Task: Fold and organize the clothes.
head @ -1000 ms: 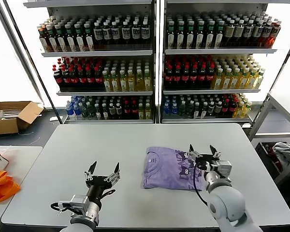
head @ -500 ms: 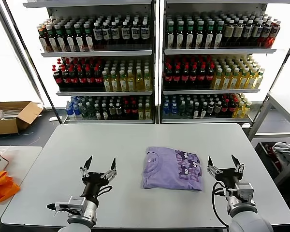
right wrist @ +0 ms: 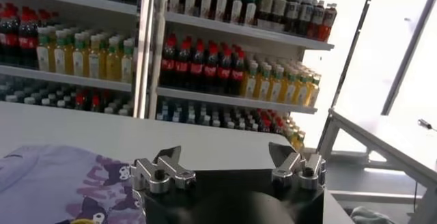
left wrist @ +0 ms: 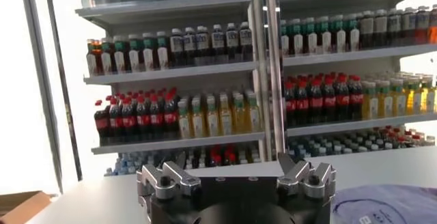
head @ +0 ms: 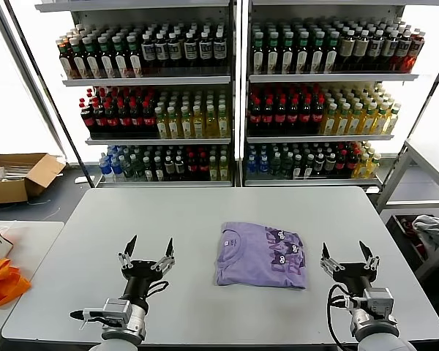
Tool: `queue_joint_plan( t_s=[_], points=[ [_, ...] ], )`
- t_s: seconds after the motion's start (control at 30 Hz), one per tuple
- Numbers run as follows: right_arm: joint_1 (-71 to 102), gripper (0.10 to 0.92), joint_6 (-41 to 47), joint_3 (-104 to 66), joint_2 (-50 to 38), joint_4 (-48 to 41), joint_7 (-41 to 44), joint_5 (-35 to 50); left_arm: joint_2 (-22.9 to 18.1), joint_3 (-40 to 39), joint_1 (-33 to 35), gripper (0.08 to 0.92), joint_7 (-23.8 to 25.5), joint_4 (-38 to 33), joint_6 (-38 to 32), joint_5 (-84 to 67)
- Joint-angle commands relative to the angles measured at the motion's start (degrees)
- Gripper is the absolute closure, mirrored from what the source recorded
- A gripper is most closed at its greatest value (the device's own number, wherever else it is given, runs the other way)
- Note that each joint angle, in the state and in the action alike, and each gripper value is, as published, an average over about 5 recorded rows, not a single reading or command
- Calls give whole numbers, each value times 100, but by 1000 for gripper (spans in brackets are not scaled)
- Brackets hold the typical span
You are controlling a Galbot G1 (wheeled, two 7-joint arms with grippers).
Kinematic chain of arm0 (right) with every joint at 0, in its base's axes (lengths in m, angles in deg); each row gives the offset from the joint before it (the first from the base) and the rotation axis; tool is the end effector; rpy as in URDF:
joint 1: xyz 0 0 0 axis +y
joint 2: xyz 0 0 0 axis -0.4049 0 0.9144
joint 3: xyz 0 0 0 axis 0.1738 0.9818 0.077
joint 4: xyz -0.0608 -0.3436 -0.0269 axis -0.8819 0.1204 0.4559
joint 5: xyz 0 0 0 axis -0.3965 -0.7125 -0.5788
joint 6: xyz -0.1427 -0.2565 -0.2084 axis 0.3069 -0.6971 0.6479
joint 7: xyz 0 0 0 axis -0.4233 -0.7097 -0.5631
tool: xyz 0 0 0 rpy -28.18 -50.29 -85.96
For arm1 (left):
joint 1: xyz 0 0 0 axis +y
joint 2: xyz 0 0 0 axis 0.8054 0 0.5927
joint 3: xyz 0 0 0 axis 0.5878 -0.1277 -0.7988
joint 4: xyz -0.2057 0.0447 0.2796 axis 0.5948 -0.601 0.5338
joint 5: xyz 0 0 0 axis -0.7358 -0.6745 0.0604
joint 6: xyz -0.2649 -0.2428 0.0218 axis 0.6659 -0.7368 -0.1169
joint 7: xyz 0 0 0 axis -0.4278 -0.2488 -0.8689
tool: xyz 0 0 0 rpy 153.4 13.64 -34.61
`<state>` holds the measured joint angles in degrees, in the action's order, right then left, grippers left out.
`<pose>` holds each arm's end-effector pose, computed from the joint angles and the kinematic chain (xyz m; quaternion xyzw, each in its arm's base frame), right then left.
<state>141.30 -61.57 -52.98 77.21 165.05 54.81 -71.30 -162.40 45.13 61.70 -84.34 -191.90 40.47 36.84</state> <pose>0.1976 -0.0590 -0.2226 -0.0613 -0.9857 0.0962 0.1239 0.2006 -0.0127 -0.2581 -0.0198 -0.9977 -0.0422 0.0498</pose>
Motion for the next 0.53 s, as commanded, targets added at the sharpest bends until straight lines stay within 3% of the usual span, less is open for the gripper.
queue_joint_plan(
  t_s=[0.03,0.53],
  points=[
    [178,203,-7,-91,30,99,2,-58,-34,-9,49,177,-9,-11,-36,86],
    [227,203,-12,-142,2,78,37,-63,-7,42,150,177,94,-11,-128,86]
  ],
)
